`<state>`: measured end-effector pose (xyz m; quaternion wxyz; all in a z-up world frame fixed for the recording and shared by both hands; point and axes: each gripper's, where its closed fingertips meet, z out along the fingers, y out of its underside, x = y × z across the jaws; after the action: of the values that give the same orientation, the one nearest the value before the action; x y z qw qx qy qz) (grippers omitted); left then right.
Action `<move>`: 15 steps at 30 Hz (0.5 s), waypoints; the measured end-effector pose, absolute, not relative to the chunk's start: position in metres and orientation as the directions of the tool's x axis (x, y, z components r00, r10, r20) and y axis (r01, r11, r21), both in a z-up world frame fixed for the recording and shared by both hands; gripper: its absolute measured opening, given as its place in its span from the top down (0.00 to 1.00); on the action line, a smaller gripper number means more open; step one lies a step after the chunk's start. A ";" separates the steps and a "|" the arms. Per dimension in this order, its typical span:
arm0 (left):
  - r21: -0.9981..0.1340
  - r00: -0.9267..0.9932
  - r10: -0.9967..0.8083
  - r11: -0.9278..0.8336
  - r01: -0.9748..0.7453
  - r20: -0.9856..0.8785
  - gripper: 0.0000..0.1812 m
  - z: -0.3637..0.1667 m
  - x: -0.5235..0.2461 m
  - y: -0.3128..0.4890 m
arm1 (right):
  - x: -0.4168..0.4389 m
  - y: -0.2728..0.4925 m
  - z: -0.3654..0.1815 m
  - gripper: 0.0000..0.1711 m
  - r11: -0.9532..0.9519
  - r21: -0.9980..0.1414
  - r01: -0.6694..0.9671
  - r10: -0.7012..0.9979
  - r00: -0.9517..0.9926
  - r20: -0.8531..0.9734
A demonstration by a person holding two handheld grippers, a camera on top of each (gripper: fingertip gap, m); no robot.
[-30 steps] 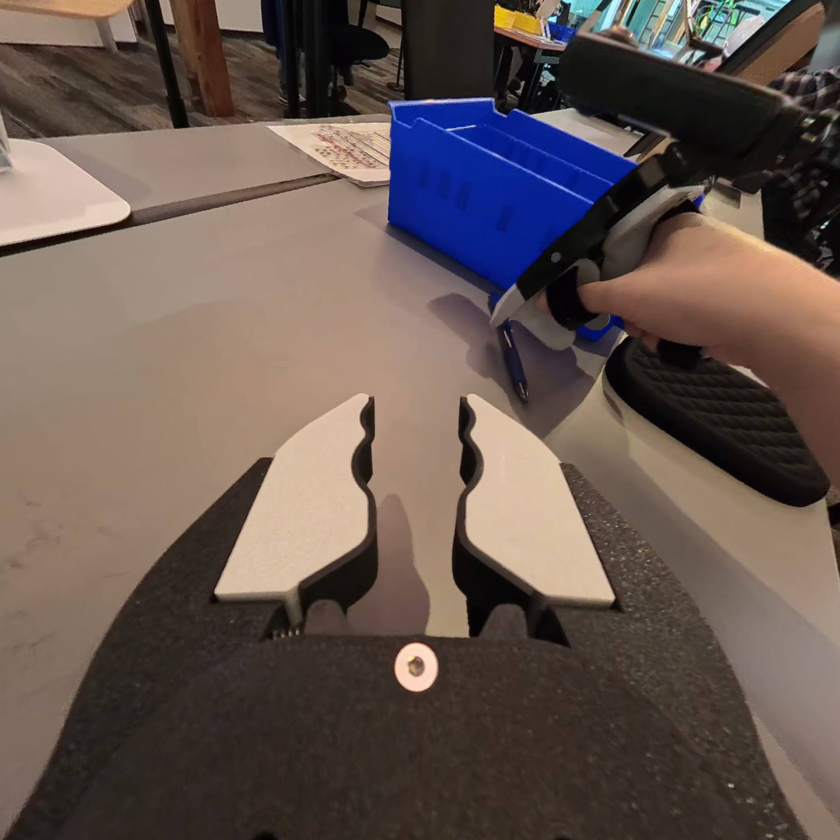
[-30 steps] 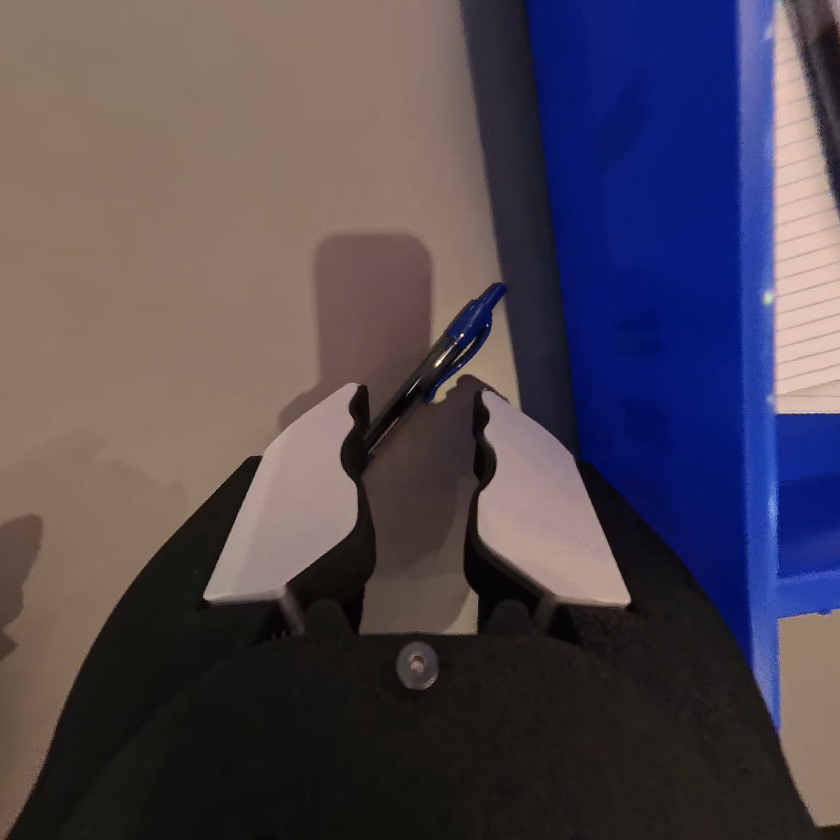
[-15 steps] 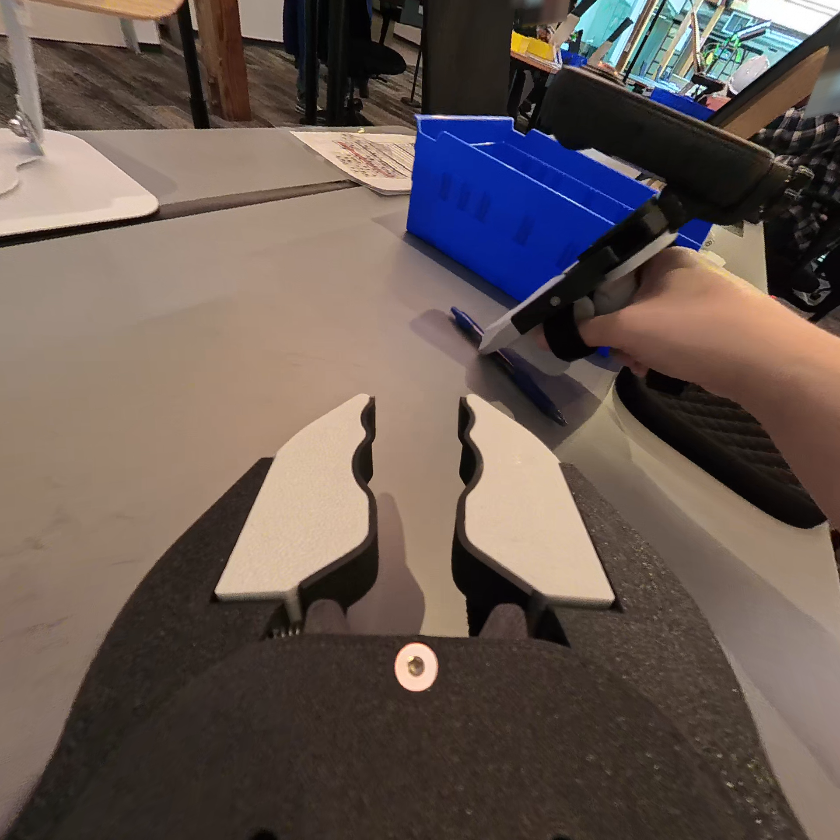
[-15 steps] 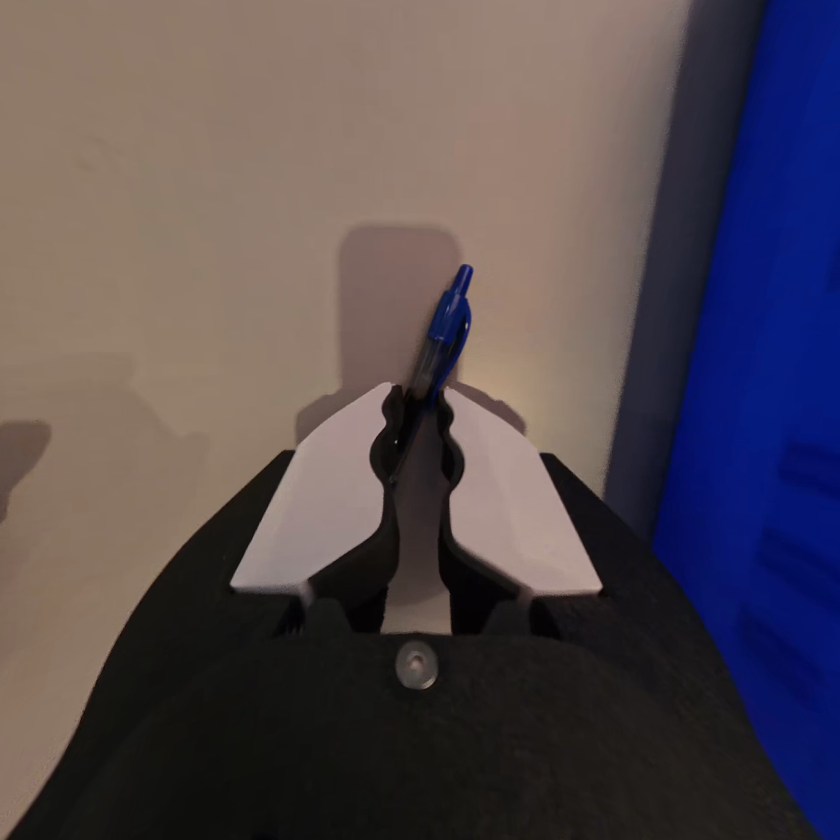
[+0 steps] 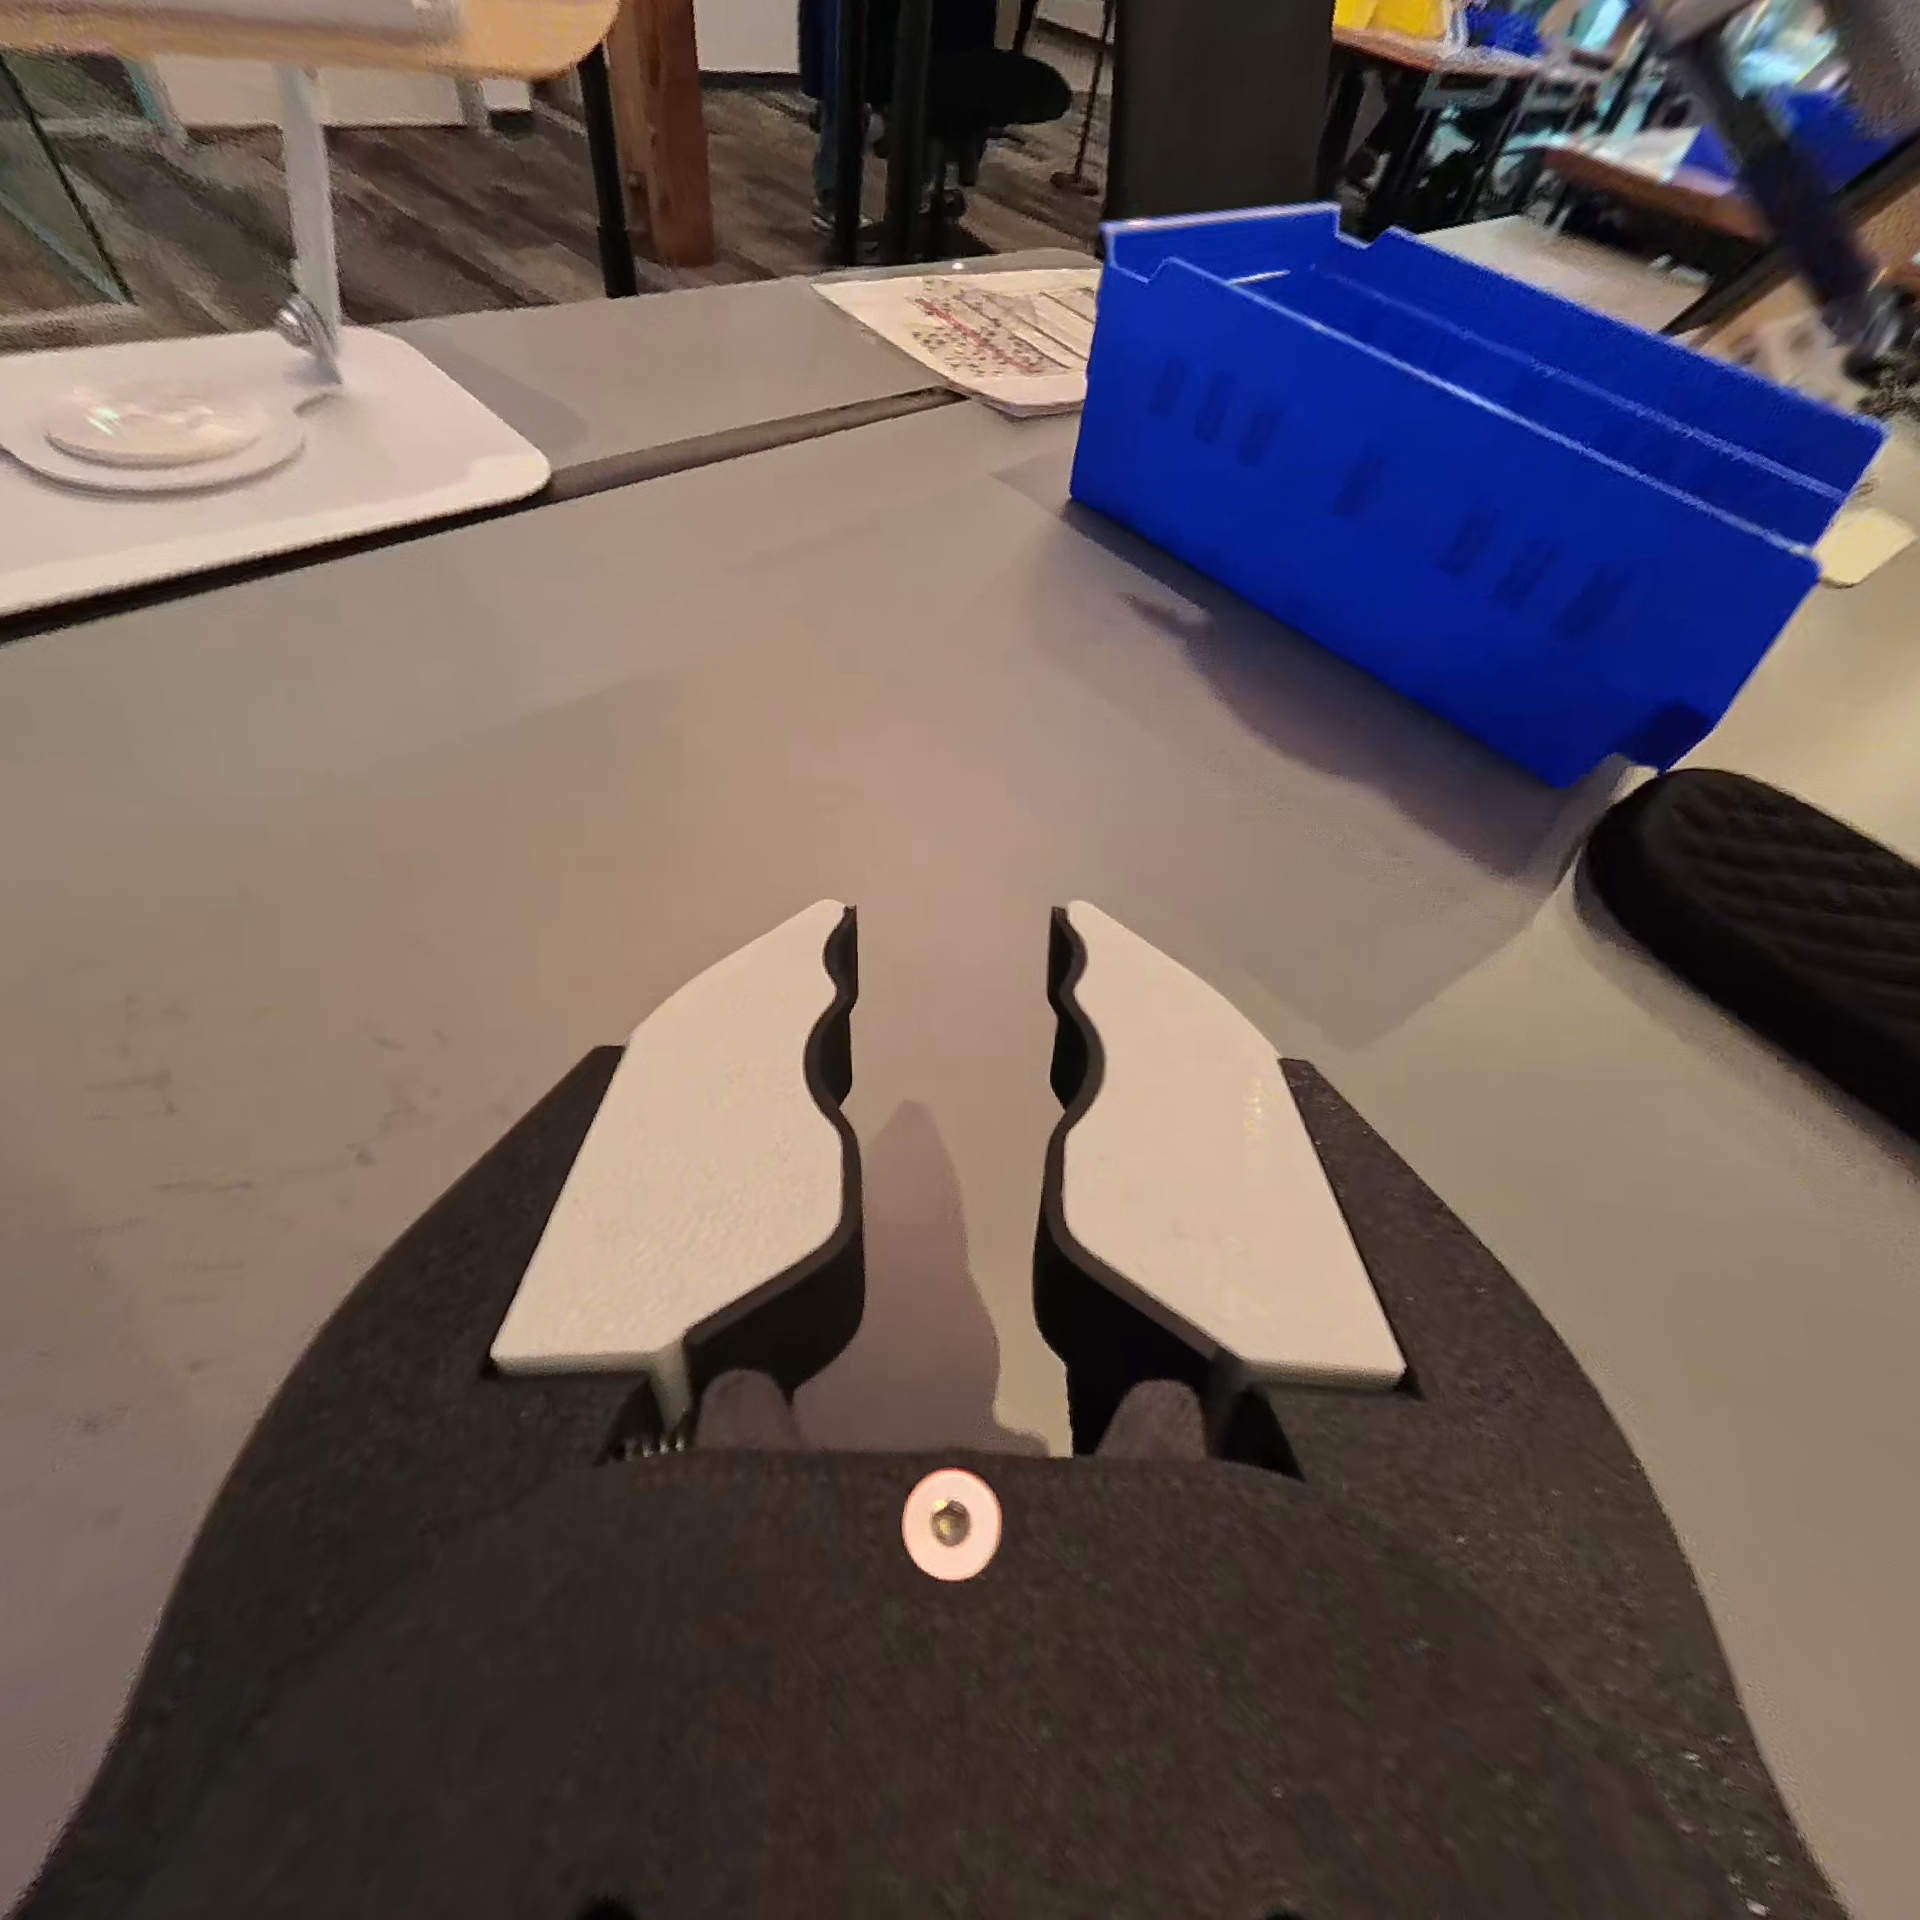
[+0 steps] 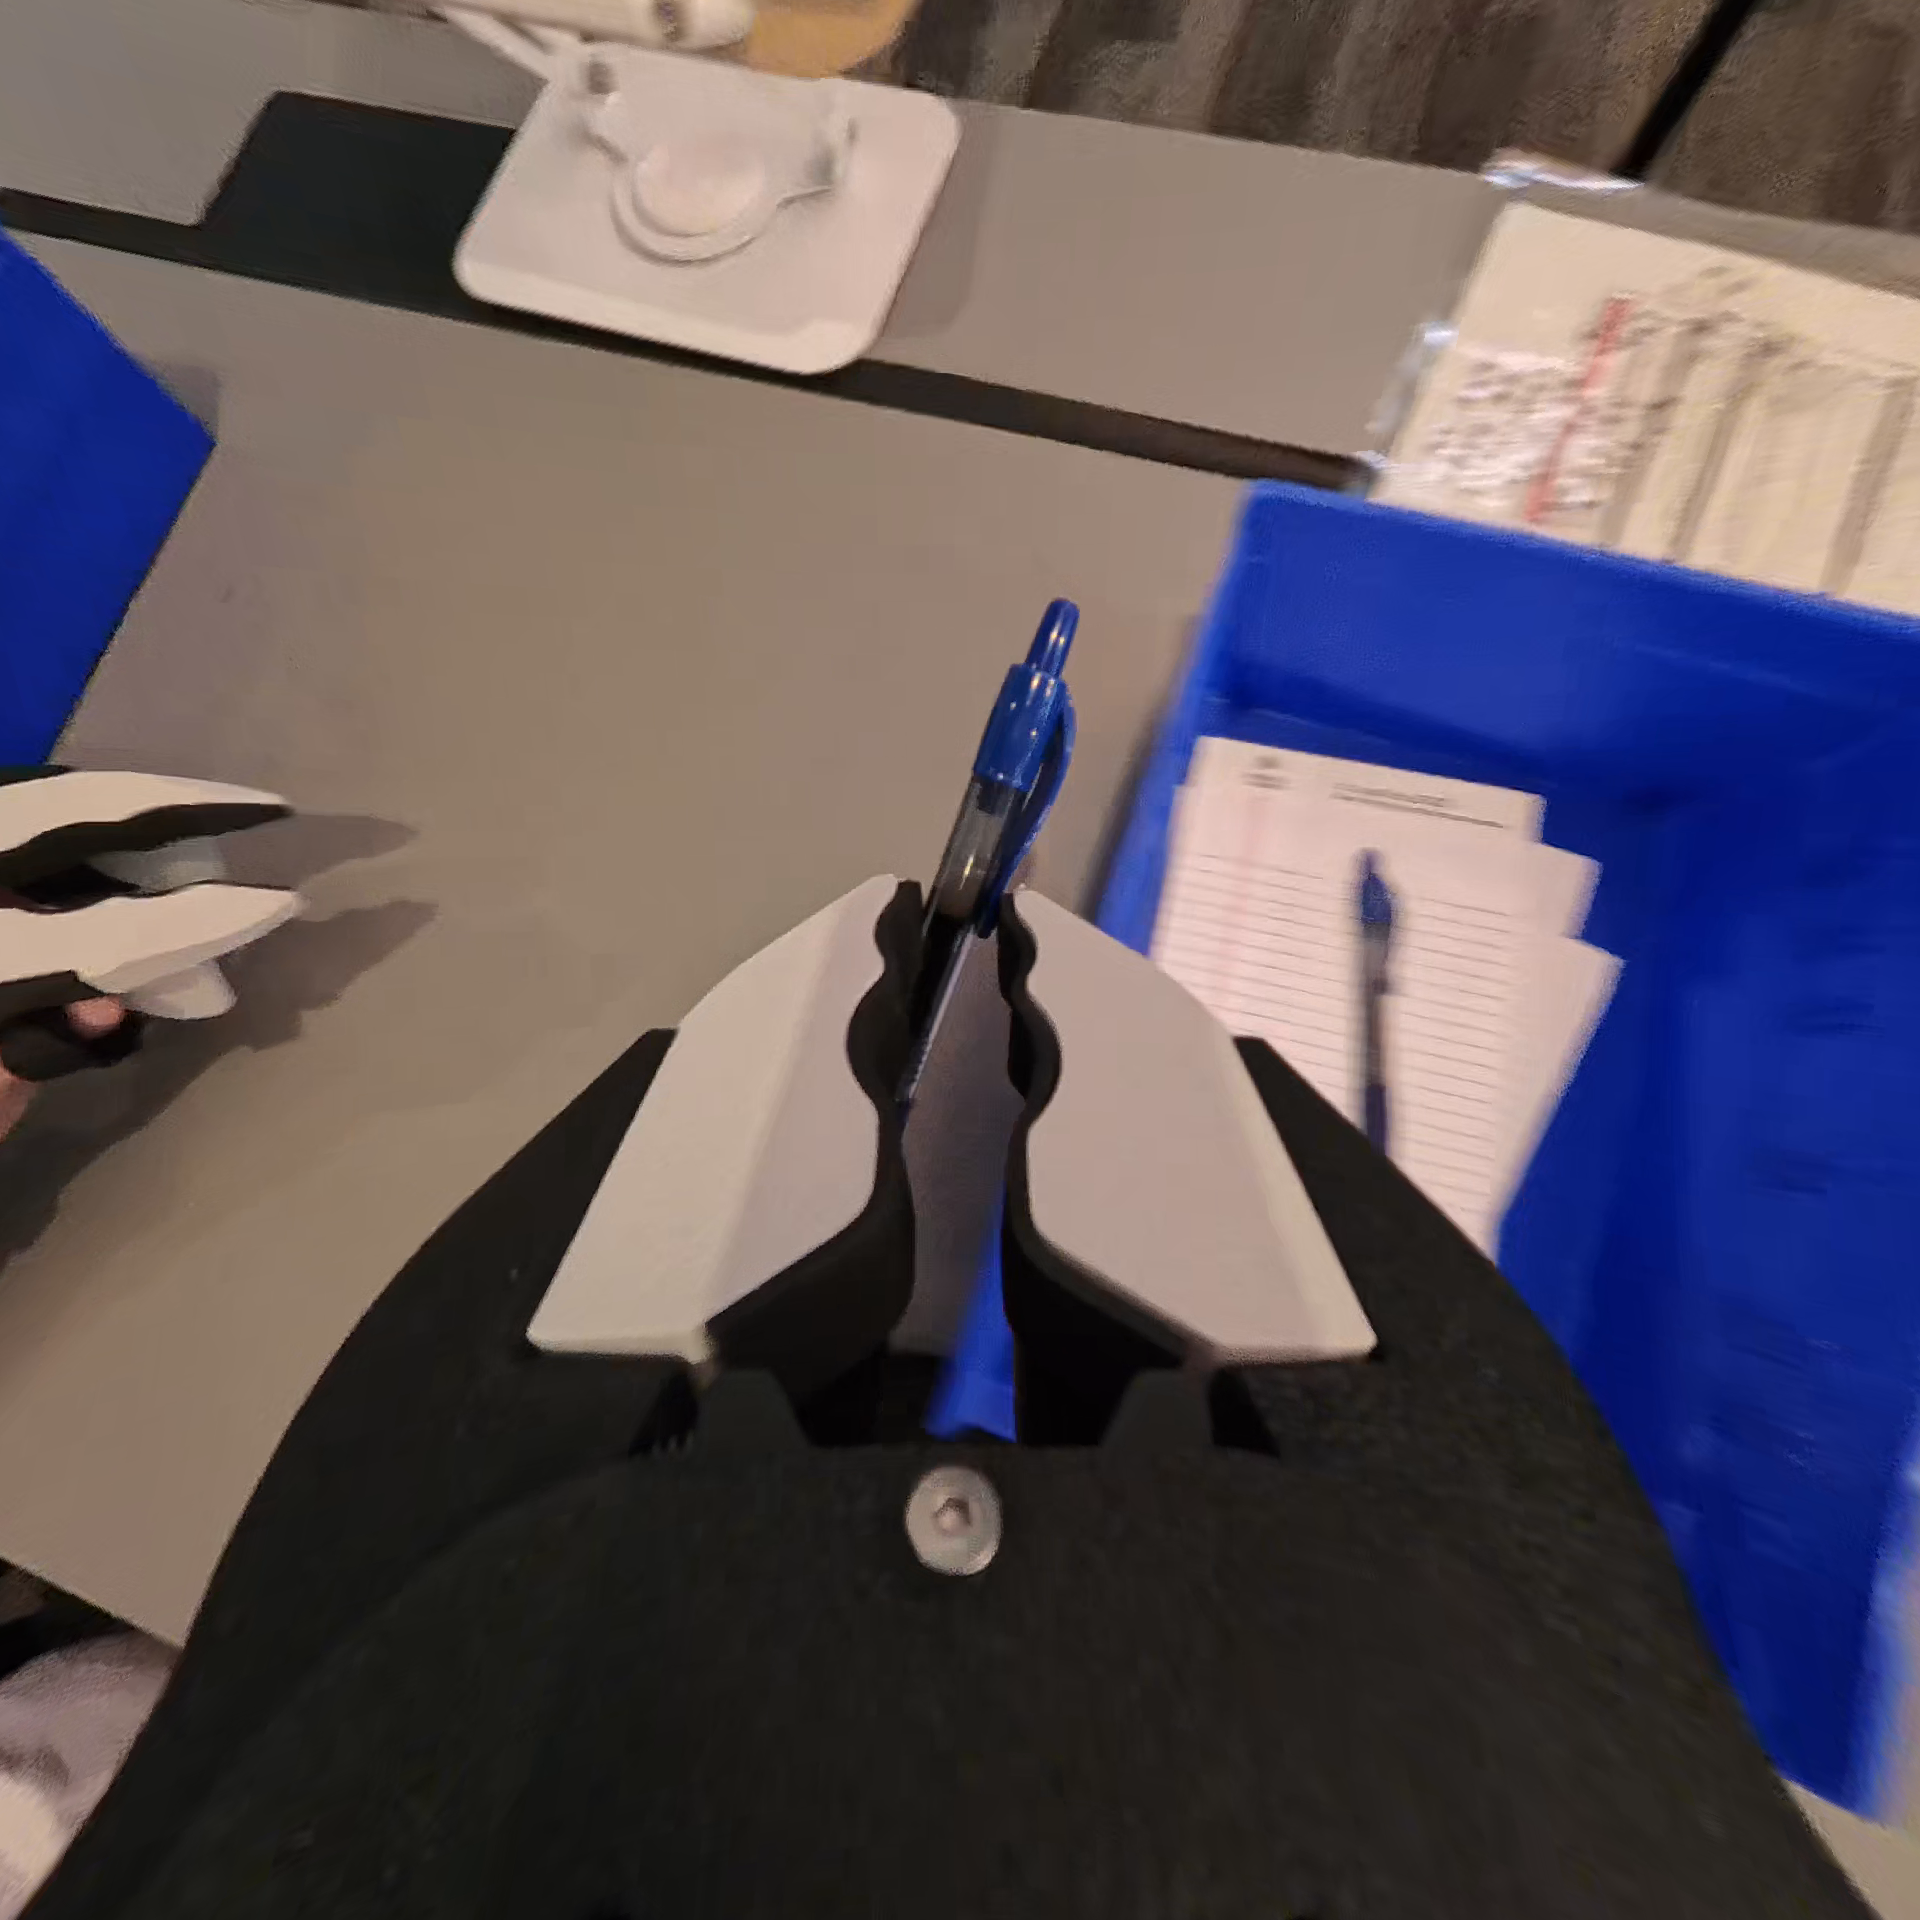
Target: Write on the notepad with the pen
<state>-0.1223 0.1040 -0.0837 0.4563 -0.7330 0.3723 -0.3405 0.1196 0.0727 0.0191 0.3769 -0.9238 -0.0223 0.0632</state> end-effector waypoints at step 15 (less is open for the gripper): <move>-0.920 0.523 -0.850 -0.253 -0.300 0.062 0.81 -0.095 -0.121 0.109 | 0.275 0.083 -0.115 0.92 -0.922 -0.355 0.155 0.182 0.982 -0.045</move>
<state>-0.1208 0.1091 -0.0951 0.4699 -0.7354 0.3911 -0.2924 0.2747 0.0833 -0.1152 0.1776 -0.9796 -0.0858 0.0384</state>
